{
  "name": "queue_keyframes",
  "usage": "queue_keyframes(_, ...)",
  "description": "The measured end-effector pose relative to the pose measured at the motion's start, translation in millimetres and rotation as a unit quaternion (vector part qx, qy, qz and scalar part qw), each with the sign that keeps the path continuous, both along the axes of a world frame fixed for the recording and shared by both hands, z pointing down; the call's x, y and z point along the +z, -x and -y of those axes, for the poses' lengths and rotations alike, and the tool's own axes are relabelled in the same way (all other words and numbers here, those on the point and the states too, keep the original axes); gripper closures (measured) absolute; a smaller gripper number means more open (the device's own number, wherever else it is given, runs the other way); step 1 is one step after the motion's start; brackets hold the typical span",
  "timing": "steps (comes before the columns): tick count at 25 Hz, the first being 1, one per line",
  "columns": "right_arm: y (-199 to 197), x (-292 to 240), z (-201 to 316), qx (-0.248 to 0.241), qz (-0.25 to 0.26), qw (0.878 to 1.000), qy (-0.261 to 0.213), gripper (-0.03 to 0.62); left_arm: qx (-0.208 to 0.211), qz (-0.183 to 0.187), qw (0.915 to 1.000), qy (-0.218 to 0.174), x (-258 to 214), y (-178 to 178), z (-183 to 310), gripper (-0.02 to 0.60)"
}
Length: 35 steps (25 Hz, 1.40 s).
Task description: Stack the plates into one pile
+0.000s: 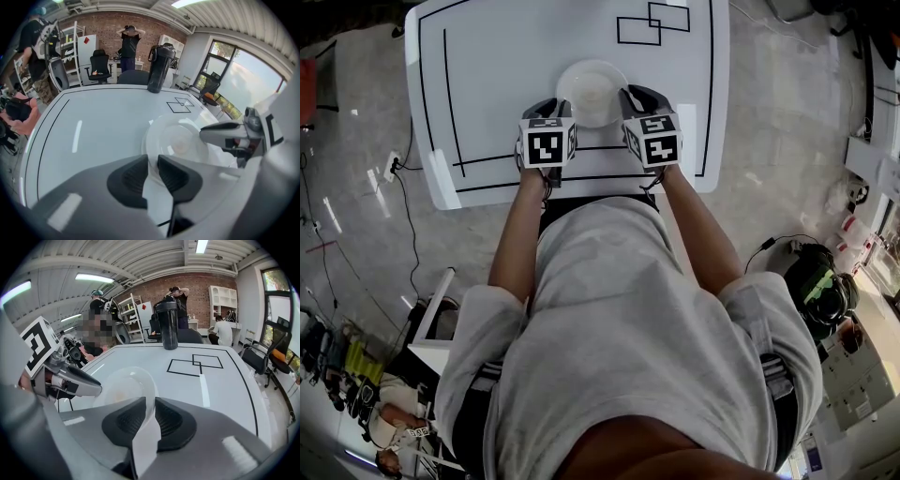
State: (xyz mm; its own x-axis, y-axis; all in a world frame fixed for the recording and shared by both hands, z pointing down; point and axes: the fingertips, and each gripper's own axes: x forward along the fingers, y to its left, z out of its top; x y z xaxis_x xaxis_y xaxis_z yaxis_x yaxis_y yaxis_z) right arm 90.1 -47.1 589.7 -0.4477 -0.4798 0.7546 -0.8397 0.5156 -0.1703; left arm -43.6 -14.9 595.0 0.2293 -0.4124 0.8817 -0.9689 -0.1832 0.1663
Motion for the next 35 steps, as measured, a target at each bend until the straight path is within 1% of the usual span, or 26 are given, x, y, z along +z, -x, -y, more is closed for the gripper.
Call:
queue_keyframes(15,3.0,5.2,3.1,-0.008,-0.007,1.000,0.005,0.539,-0.011,-0.002,0.9999,0.007,3.4,1.9,2.7,0.514)
queue_keyframes(35,0.2,9.5,7.1,-0.009,-0.021,1.000,0.003,0.537,-0.005,-0.002,1.0000,0.006,5.4,-1.6,5.8,0.512)
